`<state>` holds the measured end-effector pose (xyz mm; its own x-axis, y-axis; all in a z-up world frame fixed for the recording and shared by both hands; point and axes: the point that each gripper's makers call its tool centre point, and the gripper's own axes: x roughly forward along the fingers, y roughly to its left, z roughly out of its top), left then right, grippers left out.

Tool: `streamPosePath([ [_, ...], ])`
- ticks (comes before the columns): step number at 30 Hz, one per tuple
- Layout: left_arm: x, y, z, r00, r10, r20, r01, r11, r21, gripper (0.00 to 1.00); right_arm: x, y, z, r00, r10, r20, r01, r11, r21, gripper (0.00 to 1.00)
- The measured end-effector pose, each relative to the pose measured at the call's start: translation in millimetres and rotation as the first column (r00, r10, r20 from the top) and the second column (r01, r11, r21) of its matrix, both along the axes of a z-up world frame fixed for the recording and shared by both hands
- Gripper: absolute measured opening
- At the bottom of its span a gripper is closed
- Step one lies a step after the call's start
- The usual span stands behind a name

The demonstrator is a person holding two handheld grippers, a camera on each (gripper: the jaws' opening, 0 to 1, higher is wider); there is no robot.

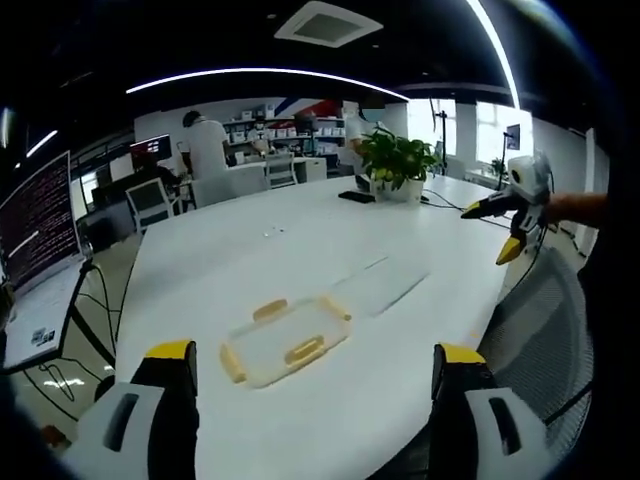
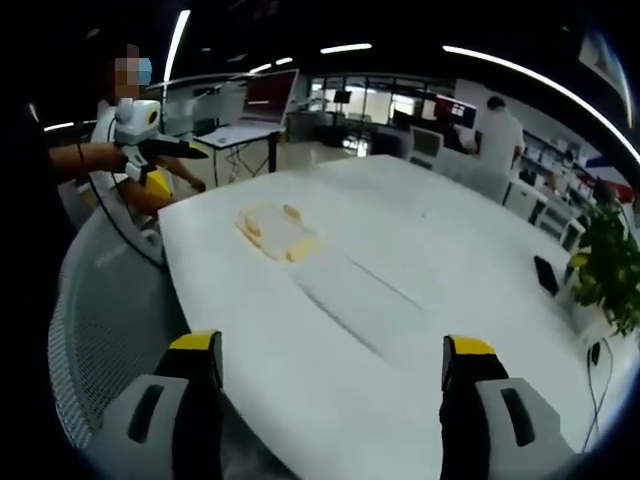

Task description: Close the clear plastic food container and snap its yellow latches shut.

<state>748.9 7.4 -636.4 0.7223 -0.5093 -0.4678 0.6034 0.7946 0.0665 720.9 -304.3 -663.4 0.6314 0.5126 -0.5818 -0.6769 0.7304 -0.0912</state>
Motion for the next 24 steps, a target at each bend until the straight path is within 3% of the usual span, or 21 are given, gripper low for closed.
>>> streamPosePath([
  [24, 17.6, 14, -14.5, 0.997, -0.069, -0.046, 0.071, 0.997, 0.041, 0.89, 28, 32, 5.9, 0.988, 0.154, -0.029, -0.154, 0.988, 0.004, 0.81],
])
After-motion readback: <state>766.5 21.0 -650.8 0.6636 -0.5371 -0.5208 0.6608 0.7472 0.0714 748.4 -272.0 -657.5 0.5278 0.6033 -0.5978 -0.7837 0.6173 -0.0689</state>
